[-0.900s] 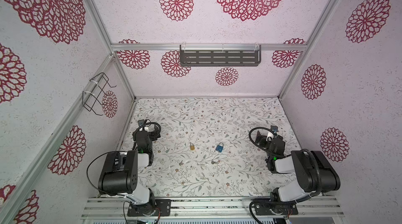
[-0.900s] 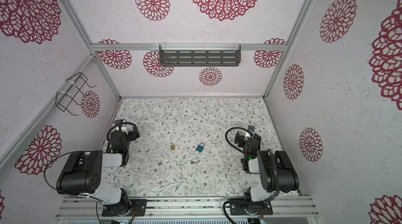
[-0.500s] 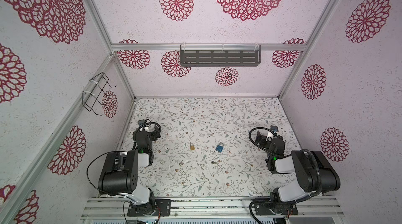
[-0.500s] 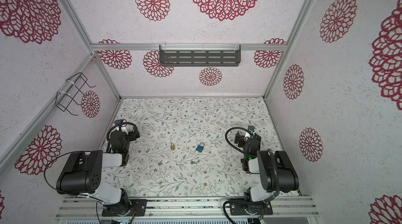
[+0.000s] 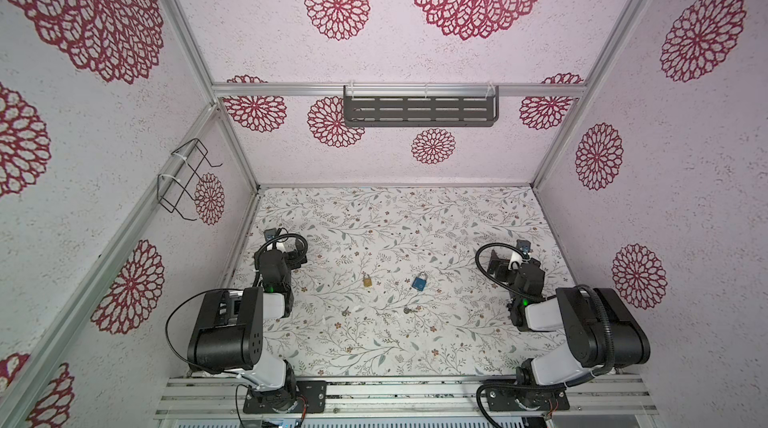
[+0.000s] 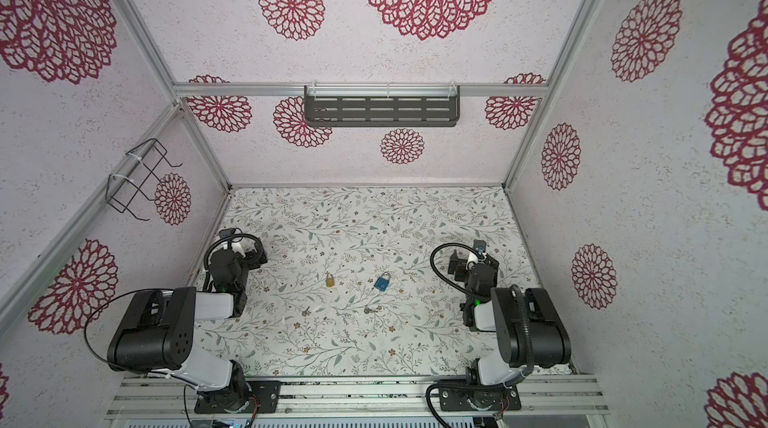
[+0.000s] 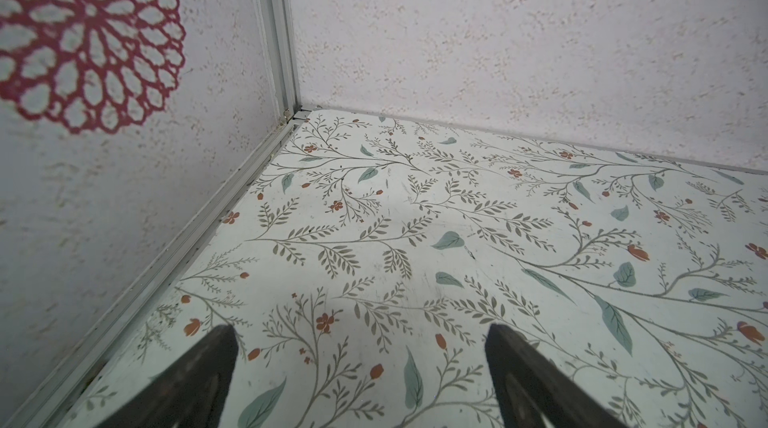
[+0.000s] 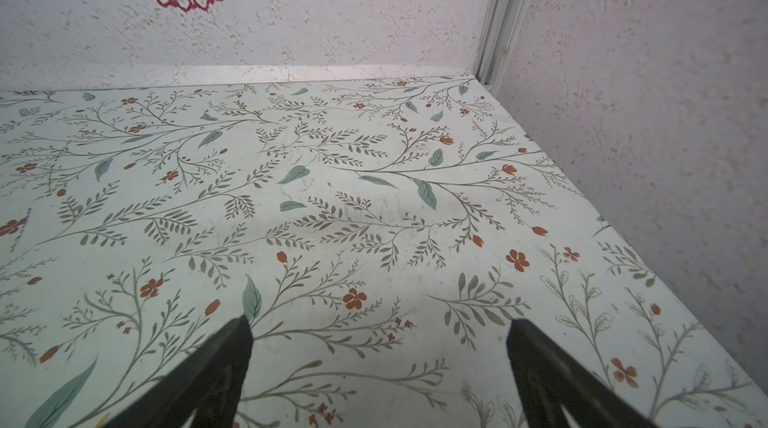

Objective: Unlock with the key

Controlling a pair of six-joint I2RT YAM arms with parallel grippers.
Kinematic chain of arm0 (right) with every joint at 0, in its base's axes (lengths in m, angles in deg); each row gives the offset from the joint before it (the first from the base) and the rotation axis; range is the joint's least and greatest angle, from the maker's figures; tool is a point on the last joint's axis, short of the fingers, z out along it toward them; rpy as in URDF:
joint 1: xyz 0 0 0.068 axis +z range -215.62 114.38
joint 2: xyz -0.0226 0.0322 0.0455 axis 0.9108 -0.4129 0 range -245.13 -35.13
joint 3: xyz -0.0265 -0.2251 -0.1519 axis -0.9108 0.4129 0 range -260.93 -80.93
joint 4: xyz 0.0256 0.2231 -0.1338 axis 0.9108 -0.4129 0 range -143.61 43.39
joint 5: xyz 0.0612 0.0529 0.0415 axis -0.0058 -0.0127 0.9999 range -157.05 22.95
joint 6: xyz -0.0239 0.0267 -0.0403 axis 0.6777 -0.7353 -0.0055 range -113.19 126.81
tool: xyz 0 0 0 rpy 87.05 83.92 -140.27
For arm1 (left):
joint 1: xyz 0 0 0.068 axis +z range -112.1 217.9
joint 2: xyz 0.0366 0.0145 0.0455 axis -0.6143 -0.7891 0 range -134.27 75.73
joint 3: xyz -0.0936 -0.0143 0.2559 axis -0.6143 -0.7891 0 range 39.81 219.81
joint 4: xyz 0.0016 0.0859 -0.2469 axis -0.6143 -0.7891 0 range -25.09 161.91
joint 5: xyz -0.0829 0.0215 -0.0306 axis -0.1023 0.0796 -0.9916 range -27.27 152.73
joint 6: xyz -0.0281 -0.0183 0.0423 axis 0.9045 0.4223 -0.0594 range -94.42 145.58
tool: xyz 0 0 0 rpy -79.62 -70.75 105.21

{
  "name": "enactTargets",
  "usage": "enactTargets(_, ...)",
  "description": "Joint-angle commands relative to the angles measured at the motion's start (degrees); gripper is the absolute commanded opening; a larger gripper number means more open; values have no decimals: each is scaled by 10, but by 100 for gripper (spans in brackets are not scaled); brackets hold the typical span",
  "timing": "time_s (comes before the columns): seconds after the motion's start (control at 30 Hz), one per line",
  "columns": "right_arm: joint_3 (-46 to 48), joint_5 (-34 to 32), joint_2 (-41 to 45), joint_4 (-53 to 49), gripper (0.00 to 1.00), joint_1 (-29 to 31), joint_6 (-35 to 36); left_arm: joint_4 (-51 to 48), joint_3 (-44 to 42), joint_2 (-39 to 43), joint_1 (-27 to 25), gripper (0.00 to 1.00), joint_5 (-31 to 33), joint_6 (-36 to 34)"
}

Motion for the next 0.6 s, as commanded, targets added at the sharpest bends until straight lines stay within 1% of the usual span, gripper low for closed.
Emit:
enactTargets(0.0, -4, -5, 6, 32, 99, 3, 6, 3, 8, 6, 3, 97, -2, -9)
enactTargets(0.57, -5, -5, 6, 31, 99, 2, 3, 4, 8, 7, 4, 97, 4, -6)
